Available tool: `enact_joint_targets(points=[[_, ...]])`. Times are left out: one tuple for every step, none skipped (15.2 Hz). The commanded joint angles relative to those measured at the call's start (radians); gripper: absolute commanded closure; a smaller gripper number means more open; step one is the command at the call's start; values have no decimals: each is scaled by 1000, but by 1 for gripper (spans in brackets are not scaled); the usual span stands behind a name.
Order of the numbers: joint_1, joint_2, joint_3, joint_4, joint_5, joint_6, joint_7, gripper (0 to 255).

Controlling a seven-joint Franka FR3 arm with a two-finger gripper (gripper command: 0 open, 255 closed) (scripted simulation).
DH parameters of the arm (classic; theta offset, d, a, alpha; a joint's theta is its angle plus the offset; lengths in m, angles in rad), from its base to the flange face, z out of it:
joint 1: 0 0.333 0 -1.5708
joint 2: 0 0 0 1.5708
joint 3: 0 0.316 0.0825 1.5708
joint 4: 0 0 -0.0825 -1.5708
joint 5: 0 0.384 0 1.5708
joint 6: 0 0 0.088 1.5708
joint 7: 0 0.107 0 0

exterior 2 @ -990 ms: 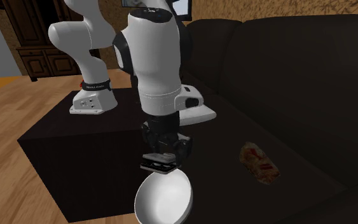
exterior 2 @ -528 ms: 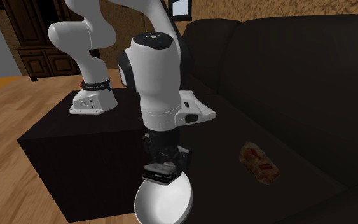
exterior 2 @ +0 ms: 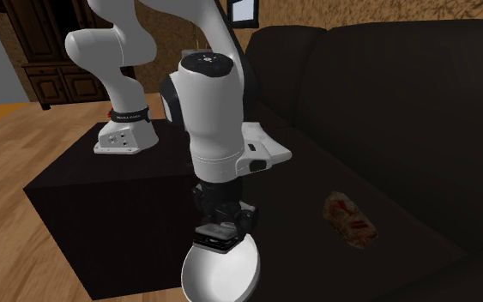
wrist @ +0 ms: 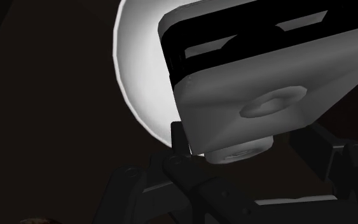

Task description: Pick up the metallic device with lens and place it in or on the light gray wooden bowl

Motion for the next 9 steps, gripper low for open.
enact_joint_targets(points=[[0, 0, 0, 0, 0, 0, 0, 255], [0, 0, 0, 0, 0, 0, 0, 0], [0, 0, 0, 0, 0, 0, 0, 0], [0, 0, 0, 0, 0, 0, 0, 0], [0, 0, 0, 0, 0, 0, 0, 0], [0, 0, 0, 0, 0, 0, 0, 0], [0, 0, 0, 0, 0, 0, 0, 0], [2, -29, -6, -4, -7, -25, 5, 0], [4, -57, -11, -6, -14, -51, 9, 0]])
